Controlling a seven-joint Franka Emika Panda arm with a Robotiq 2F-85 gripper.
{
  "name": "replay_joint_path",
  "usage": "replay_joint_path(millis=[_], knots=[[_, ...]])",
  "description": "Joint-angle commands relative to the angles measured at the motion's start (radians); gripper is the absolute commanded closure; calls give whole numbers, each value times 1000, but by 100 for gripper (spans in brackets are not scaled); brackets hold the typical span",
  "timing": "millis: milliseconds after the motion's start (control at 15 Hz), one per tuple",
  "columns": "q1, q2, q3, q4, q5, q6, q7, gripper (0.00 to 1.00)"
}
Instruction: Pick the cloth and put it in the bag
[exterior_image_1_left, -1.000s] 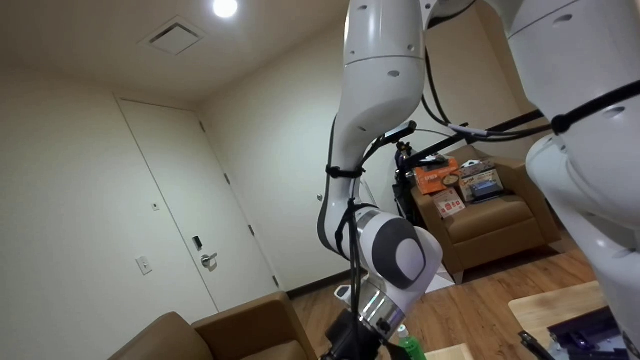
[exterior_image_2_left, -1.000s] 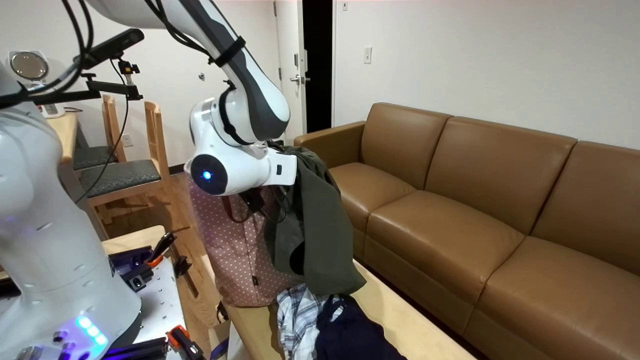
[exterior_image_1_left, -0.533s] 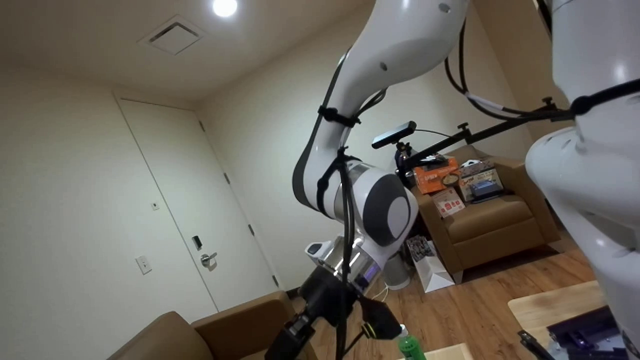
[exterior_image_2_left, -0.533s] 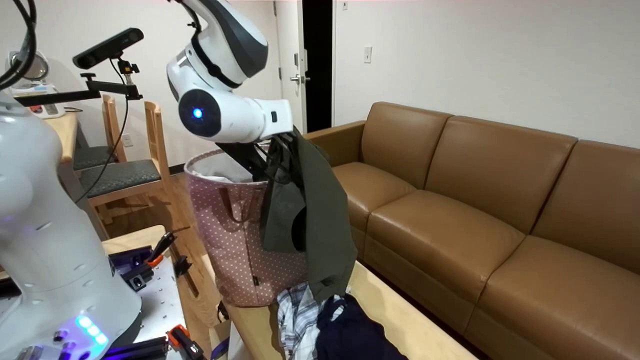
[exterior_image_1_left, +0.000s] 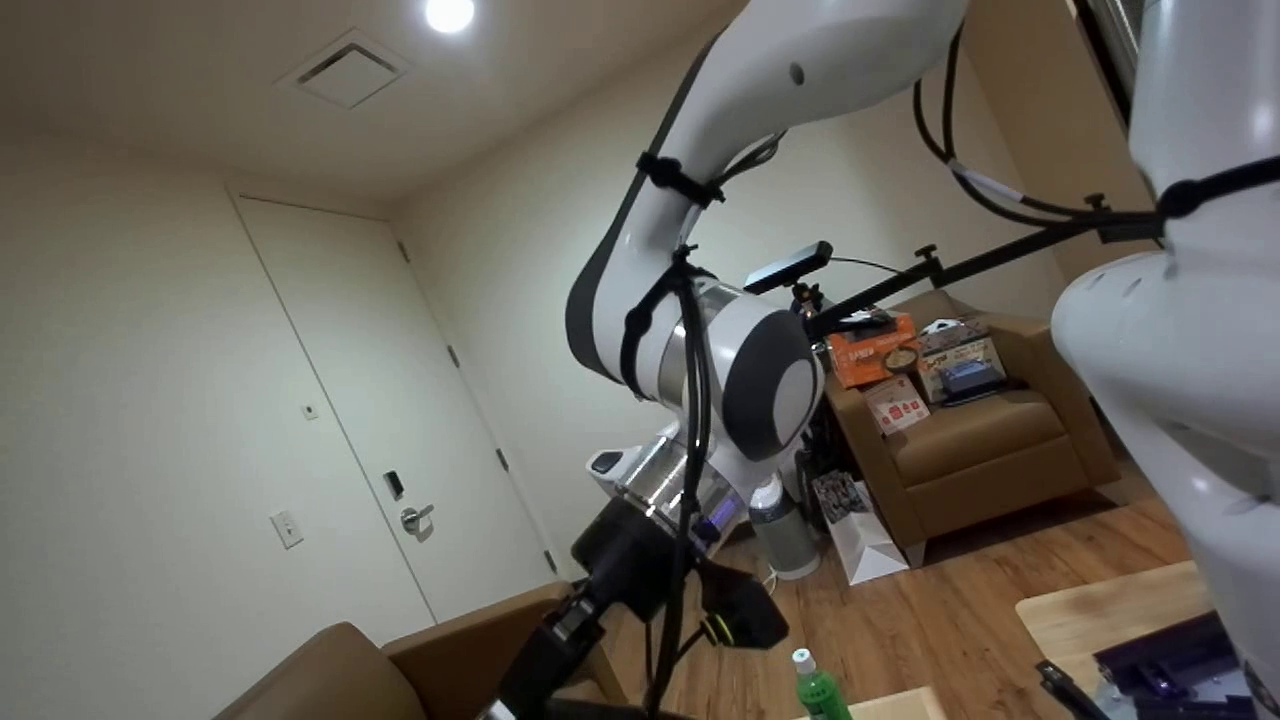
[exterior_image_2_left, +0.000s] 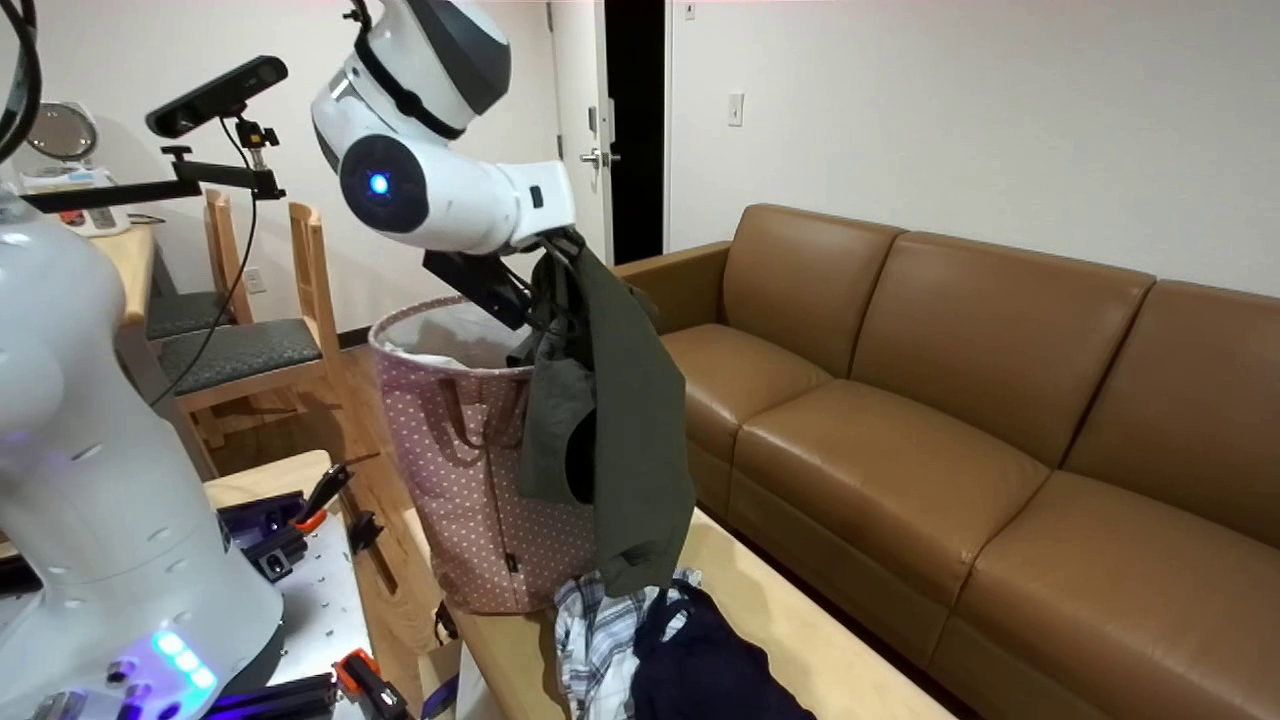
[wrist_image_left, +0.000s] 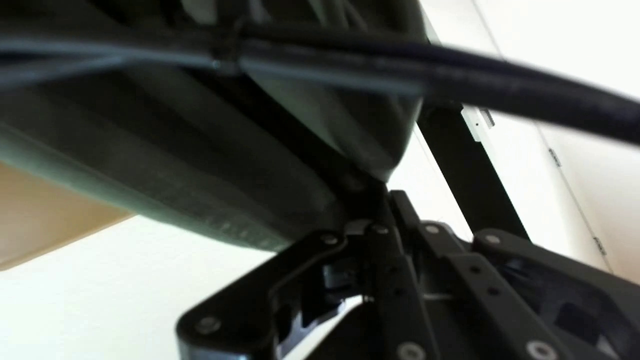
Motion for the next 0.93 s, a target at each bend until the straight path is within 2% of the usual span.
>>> replay_joint_path(millis=[0, 133, 200, 267, 333, 400, 467, 600, 800, 867], knots=[[44, -200, 121, -2, -120, 160, 167, 96], [85, -252, 198, 16, -229, 255, 311, 96], [157, -240, 196, 28, -318, 298, 391, 97], [197, -236, 213, 32, -411, 309, 473, 97], [175, -260, 281, 35, -480, 295, 558, 96], [203, -270, 262, 34, -524, 281, 582, 96], [182, -243, 244, 16, -456, 279, 511, 96], [200, -257, 268, 20, -502, 279, 561, 96], [199, -259, 265, 20, -503, 279, 561, 95], [195, -271, 272, 23, -524, 292, 599, 94]])
